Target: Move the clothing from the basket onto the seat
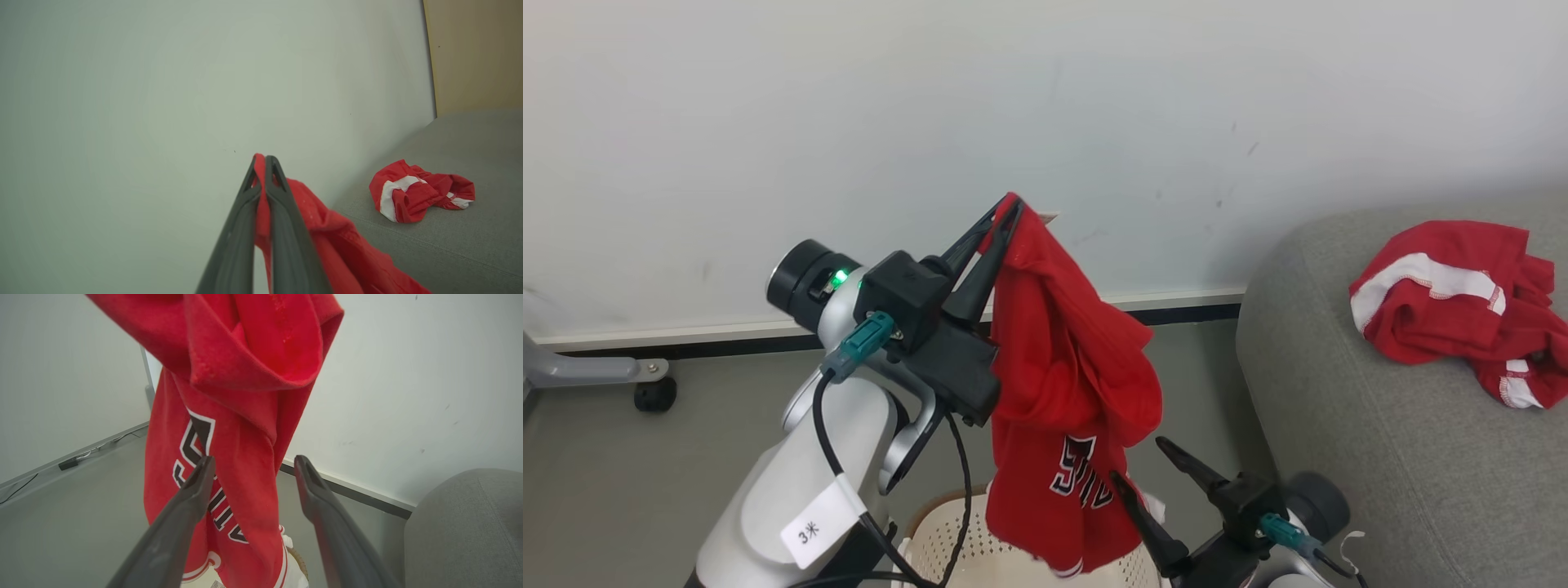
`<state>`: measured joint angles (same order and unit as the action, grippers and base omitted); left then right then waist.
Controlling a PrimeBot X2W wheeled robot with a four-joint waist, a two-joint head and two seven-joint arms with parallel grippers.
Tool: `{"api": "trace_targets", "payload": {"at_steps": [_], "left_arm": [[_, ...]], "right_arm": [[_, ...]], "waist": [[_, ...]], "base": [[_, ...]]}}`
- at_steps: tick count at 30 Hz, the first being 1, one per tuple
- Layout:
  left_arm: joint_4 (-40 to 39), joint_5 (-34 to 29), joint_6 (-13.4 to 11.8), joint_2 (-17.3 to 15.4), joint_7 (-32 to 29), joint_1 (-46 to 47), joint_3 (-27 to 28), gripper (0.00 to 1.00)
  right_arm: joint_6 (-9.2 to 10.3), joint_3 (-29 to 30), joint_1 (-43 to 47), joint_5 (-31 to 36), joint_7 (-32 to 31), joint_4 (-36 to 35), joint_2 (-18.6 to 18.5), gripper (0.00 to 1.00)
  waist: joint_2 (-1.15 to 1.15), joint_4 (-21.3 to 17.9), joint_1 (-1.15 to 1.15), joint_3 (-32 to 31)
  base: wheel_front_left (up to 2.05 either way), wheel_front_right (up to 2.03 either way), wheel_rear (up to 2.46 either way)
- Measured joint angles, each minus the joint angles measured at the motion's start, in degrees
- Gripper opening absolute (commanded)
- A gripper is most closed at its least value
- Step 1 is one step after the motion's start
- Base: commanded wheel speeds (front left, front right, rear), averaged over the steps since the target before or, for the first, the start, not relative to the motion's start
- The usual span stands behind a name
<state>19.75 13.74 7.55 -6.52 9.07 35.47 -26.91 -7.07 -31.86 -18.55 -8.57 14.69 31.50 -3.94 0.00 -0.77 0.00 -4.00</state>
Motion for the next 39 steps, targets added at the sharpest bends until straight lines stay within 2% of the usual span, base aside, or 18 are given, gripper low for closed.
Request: {"api": "trace_targets", "payload": {"at_steps": [7, 18, 24, 25, 26, 27, 28, 29, 33, 39], "left_arm": [[-2.6, 0.8, 0.0, 0.9, -1.7, 1.6, -2.5, 0.0], [-5.2, 2.6, 0.0, 1.7, -4.0, 4.3, -5.4, 0.0], [-5.8, 3.6, 0.0, 1.9, -4.7, 4.4, -6.3, 0.0], [-5.8, 3.7, 0.0, 1.9, -4.7, 4.4, -6.3, 0.0], [-5.8, 3.8, 0.0, 1.9, -4.8, 4.4, -6.2, 0.0], [-5.8, 3.8, 0.0, 1.9, -5.0, 4.4, -6.1, 0.0], [-5.7, 3.9, 0.0, 1.7, -5.2, 4.4, -5.9, 0.0], [-5.6, 3.9, 0.0, 1.4, -5.3, 4.4, -5.7, 0.0], [-5.3, 4.3, -0.1, -0.5, -5.5, 3.7, -4.3, 0.0], [-4.2, 4.9, -1.0, -2.2, -5.8, 0.8, -2.7, 0.0]], "right_arm": [[-0.01, -2.9, -5.0, -0.1, 0.0, 5.2, 0.2, 1.0], [-0.07, -12.1, -13.8, -3.3, 0.0, 13.2, 0.3, 1.0], [-0.07, -16.9, -17.5, -7.1, 0.0, 14.0, 0.3, 1.0], [-0.07, -17.5, -17.9, -7.6, 0.0, 13.9, 0.3, 0.72], [-0.07, -18.1, -18.3, -8.4, 0.0, 13.8, 0.3, 0.38], [-0.07, -18.4, -18.5, -9.3, 0.0, 13.6, 0.4, 0.31], [-0.07, -18.9, -18.5, -9.8, 0.0, 13.5, 0.4, 0.05], [-0.07, -19.3, -18.5, -10.2, 0.0, 13.6, 0.4, 0.0], [-0.08, -21.4, -18.5, -11.3, 0.0, 13.5, 0.4, 0.0], [-0.08, -21.2, -18.5, -13.4, 0.0, 13.3, 0.4, 0.0]], "waist": [[0.0, 1.3, 0.0, -0.2], [0.0, 3.8, 0.0, 0.0], [0.0, 5.0, 0.0, 0.4], [0.0, 5.1, 0.0, 0.5], [0.0, 5.3, 0.0, 0.5], [0.0, 5.4, 0.0, 0.6], [0.0, 5.5, 0.0, 0.7], [0.0, 5.5, 0.0, 0.7], [0.0, 5.3, 0.0, 0.9], [0.0, 4.0, 0.0, 1.1]], "base": [[0.0, 0.0, 0.0], [0.0, 0.0, 0.0], [0.0, 0.0, 0.0], [0.0, 0.0, 0.0], [0.0, 0.0, 0.0], [0.0, 0.0, 0.0], [0.0, 0.0, 0.0], [0.0, 0.0, 0.0], [0.0, 0.0, 0.0], [0.0, 0.0, 0.0]]}}
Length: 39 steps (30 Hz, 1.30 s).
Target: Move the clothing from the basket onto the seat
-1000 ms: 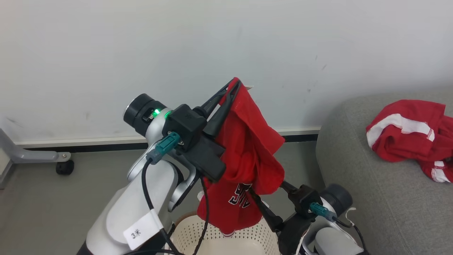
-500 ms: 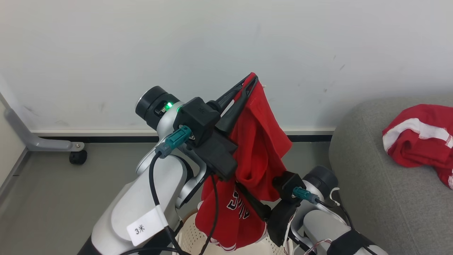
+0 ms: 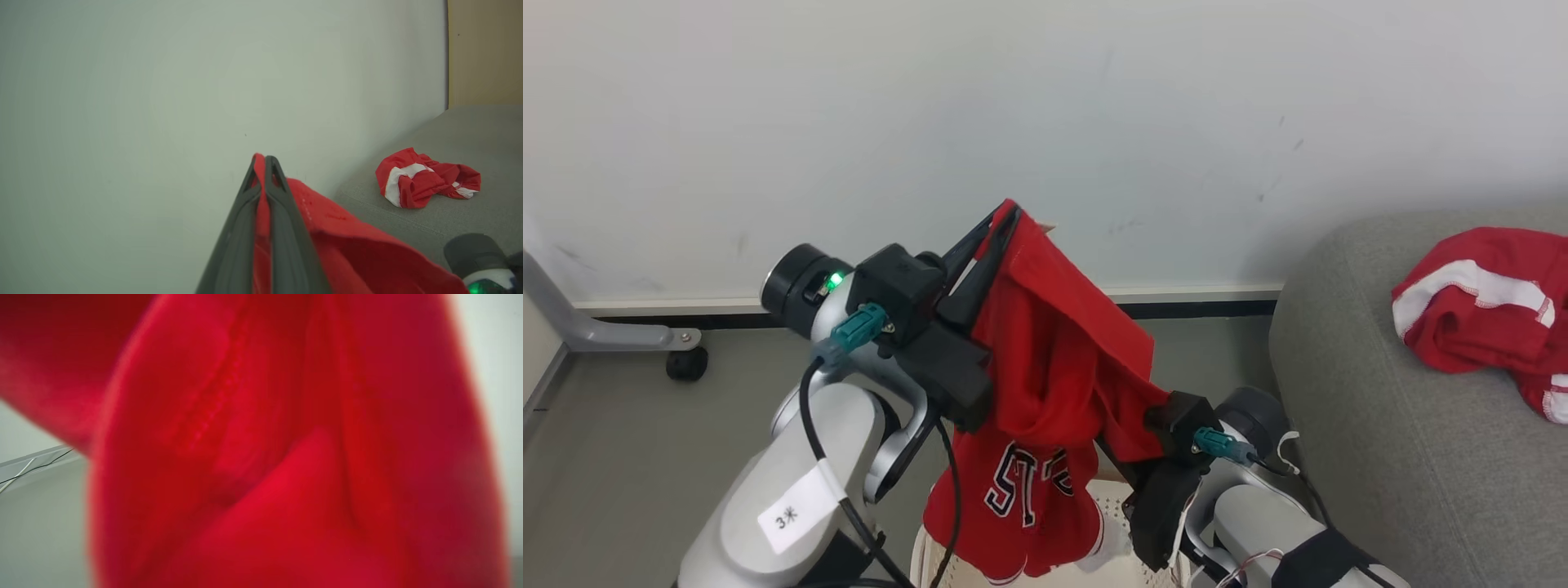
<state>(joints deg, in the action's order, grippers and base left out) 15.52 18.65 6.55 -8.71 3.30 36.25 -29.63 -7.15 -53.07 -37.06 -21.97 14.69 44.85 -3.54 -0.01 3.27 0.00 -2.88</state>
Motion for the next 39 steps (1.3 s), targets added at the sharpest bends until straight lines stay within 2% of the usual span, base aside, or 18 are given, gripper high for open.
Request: {"api": "trace_targets", "payload": {"at_steps": [3, 6, 7, 8, 21, 30, 39], "left_arm": [[0.8, 1.1, -0.5, -0.7, 0.0, -1.9, 1.1, 0.0], [1.6, 2.0, -0.6, -1.4, 0.2, -3.5, 1.8, 0.35], [1.9, 2.1, -0.9, -1.5, 0.4, -4.1, 2.0, 0.87], [2.2, 2.4, -1.1, -1.6, 0.5, -4.8, 2.4, 1.0], [3.7, 3.7, -2.0, -2.5, 3.5, -13.0, 3.4, 1.0], [3.6, 3.9, -1.4, -2.4, 5.2, -18.2, 0.5, 1.0], [2.9, 3.5, -1.0, -1.5, 7.0, -21.6, -2.2, 1.0]], "right_arm": [[0.0, 0.9, 0.0, -0.8, 0.0, 0.0, 0.0, 0.0], [0.0, 1.9, 0.0, -1.5, 0.0, -0.1, 0.0, 0.0], [0.0, 2.3, 0.0, -1.8, 0.0, -0.3, -0.1, 0.0], [0.0, 2.7, 0.0, -2.1, 0.0, -0.4, -0.2, 0.0], [0.0, 7.0, 0.1, -3.1, 0.0, -4.2, -3.9, 0.0], [0.19, 9.4, 1.4, -2.2, 0.0, -8.3, -7.7, 0.0], [2.14, 11.6, 2.7, 0.0, 0.0, -13.3, -12.2, 0.0]], "waist": [[0.0, -1.0, 0.0, 0.1], [0.0, -2.0, 0.0, 0.2], [0.0, -2.4, 0.0, 0.3], [0.0, -2.8, 0.0, 0.3], [0.0, -8.3, 0.0, 0.6], [0.0, -13.2, 0.0, 0.9], [0.0, -19.0, 0.0, 1.1]], "base": [[0.0, 0.0, 0.0], [0.0, 0.0, 0.0], [0.0, 0.0, 0.0], [0.0, 0.0, 0.0], [0.0, 0.0, 0.0], [0.0, 0.0, 0.0], [0.0, 0.0, 0.0]]}}
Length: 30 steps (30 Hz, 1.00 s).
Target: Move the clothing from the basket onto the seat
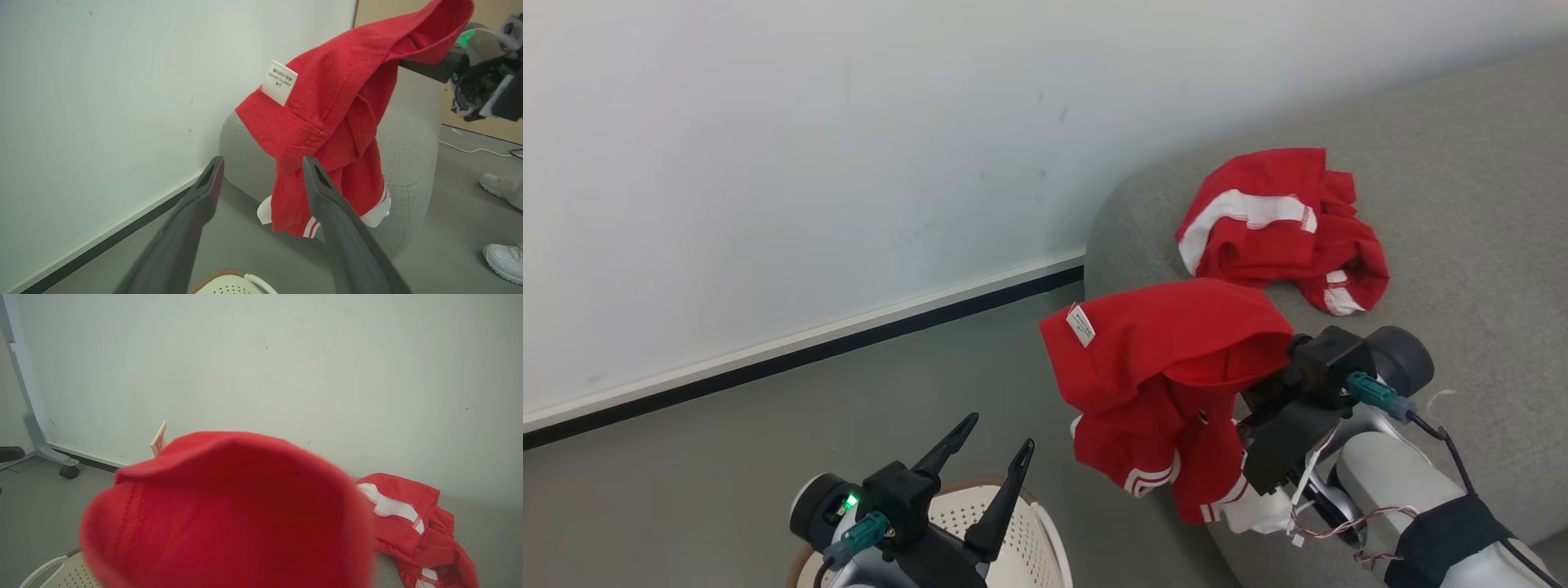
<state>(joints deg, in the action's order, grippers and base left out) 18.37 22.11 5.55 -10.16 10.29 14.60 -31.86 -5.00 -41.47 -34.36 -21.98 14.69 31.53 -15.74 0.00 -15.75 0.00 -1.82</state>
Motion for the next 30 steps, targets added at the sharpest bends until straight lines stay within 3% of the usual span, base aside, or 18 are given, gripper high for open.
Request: {"api": "trace_targets", "payload": {"at_steps": [18, 24, 30], "left_arm": [[-1.8, -0.6, -0.1, 2.4, 1.9, -1.0, -1.5, 1.0], [-1.9, -1.1, 0.0, 2.4, 2.0, -0.8, -1.8, 1.0], [-3.8, -1.6, -0.4, 2.2, 2.0, -0.2, -1.8, 1.0]], "right_arm": [[2.59, 4.5, 3.7, 1.4, 0.0, -9.4, -7.3, 0.0], [2.7, 5.9, 3.1, 1.4, 0.0, -10.4, -8.3, 0.0], [1.33, 8.2, -2.7, 1.2, 0.0, -9.8, -10.0, 0.0]], "waist": [[0.0, -12.3, 0.0, 1.5], [0.0, -13.7, 0.0, 3.5], [0.0, -13.2, 0.0, 5.4]], "base": [[0.0, 0.0, 0.0], [0.0, 0.0, 0.0], [0.0, 0.0, 0.0]]}}
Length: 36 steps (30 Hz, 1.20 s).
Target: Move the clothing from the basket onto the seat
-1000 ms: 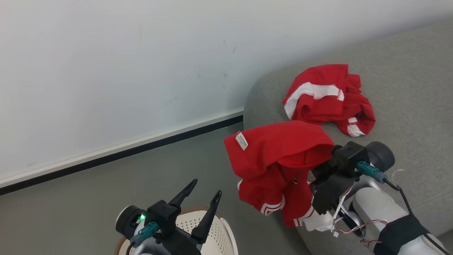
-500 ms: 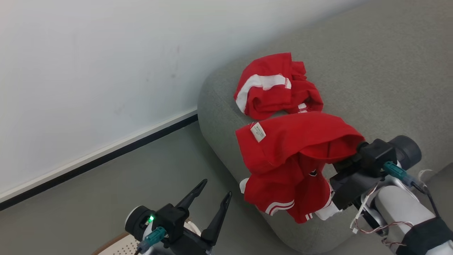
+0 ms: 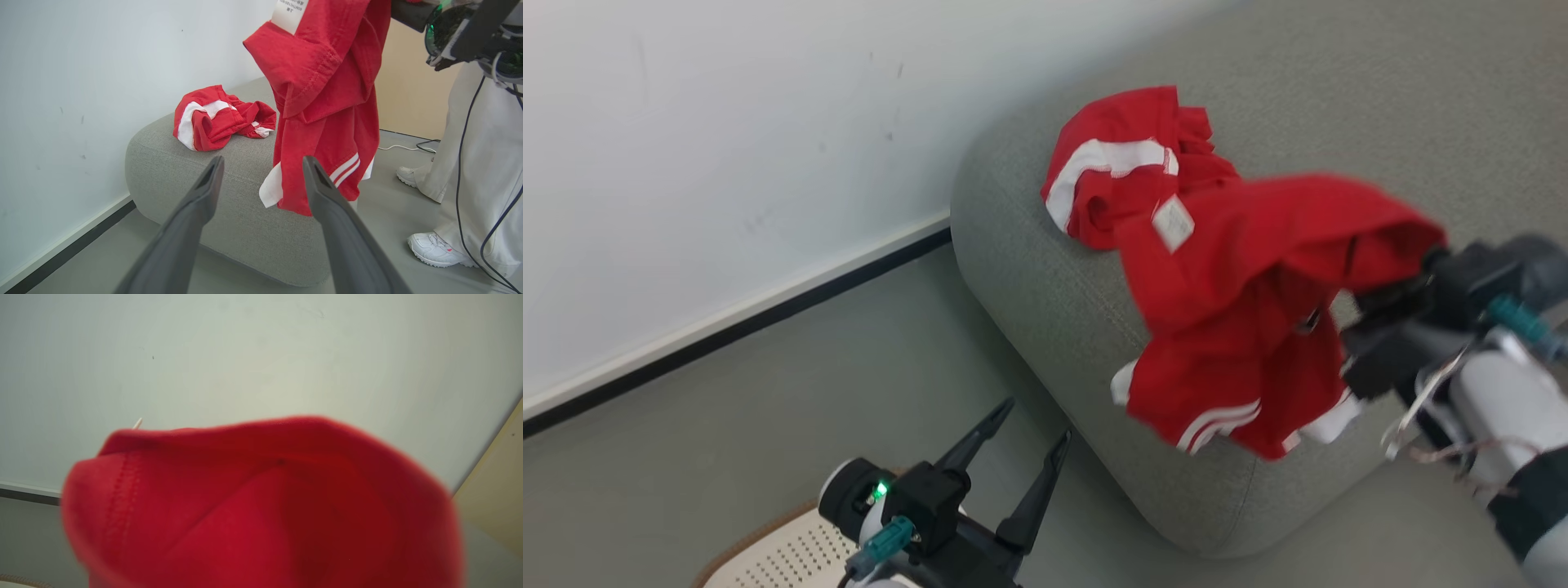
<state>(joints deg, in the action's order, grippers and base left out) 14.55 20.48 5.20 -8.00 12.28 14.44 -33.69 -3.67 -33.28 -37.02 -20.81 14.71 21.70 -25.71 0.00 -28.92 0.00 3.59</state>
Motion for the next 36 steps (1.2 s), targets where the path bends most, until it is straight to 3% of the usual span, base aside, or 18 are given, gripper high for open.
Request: {"api": "trace_targets", "payload": {"at_steps": [9, 18, 25, 36], "left_arm": [[-4.4, -0.9, -0.7, -1.1, -0.4, 3.1, 0.9, 1.0], [-10.3, -3.2, -1.2, -3.3, -2.0, 6.6, 1.7, 1.0], [-16.1, -4.5, -1.2, -4.2, -3.3, 9.1, 1.6, 1.0], [-21.3, -7.6, -1.2, -4.7, -7.2, 14.3, 0.7, 1.0]], "right_arm": [[-1.41, 4.9, -12.6, -1.6, -0.1, 4.1, -2.7, 0.0], [-1.74, 12.5, -26.4, -6.5, -1.8, 12.8, -6.0, 0.0], [-1.89, 13.5, -34.2, -6.2, -3.1, 18.1, -9.3, 0.0], [-1.04, 14.9, -38.8, -5.4, -4.5, 24.0, -11.4, 0.0]], "waist": [[0.0, 1.7, 0.0, 4.8], [-0.01, 5.0, -0.01, 11.5], [0.0, 8.2, -0.01, 17.1], [-0.01, 12.8, -0.01, 26.5]], "base": [[0.0, 0.0, 0.0], [0.0, 0.0, 0.0], [0.0, 0.0, 0.0], [0.0, 0.0, 0.0]]}}
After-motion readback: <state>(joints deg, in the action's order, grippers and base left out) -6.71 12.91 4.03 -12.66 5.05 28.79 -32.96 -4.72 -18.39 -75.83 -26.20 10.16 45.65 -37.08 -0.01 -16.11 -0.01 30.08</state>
